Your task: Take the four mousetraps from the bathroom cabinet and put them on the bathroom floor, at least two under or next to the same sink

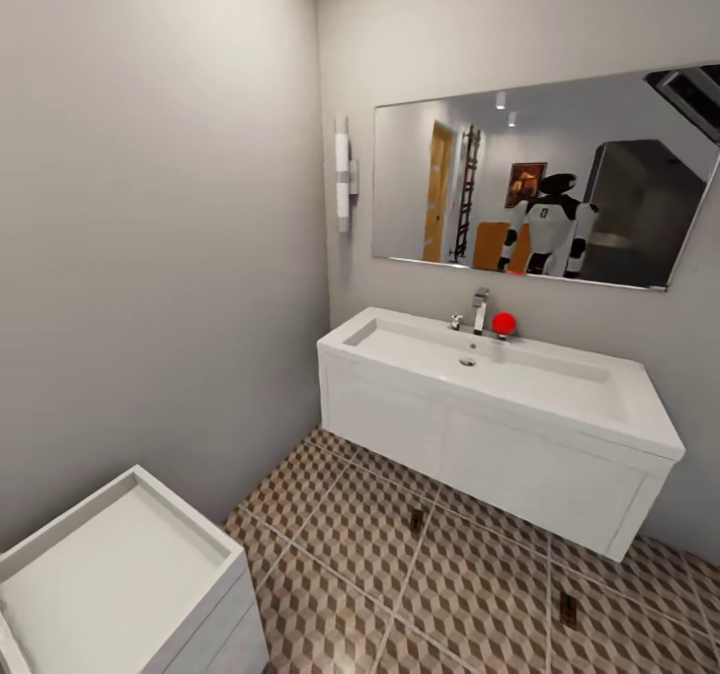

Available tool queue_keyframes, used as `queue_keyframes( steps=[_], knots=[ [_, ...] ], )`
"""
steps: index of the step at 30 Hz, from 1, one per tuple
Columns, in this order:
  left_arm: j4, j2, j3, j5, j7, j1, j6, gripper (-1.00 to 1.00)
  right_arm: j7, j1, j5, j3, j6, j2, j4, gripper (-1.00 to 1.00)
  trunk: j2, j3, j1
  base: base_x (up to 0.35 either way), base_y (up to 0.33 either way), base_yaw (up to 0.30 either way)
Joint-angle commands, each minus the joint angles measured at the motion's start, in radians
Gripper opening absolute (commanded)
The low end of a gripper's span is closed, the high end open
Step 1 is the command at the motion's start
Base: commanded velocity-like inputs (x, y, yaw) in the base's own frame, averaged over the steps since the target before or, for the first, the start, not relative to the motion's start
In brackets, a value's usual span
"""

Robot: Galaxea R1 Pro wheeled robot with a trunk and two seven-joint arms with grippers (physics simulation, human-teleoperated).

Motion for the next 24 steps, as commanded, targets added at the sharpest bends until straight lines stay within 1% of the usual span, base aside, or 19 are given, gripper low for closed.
queue_keyframes(
  steps=[1, 10, 24],
  knots=[
    [0.001, 0.000, -0.004, 0.007, 0.002, -0.001, -0.003, 1.00, -0.004, -0.001, 0.010, -0.008, -0.006, 0.000, 0.003, 1.00, -0.001, -0.001, 0.000, 0.000, 0.000, 0.294],
    [0.001, 0.000, -0.003, 0.010, 0.002, -0.001, -0.003, 1.00, -0.004, -0.001, 0.010, -0.008, -0.006, 0.001, 0.003, 1.00, -0.001, -0.001, 0.000, 0.000, 0.000, 0.297],
    [0.001, 0.000, -0.003, 0.006, 0.002, -0.001, -0.003, 1.00, -0.004, -0.001, 0.010, -0.008, -0.005, 0.002, 0.003, 1.00, -0.001, -0.001, 0.000, 0.000, 0.000, 0.298]
  ],
)
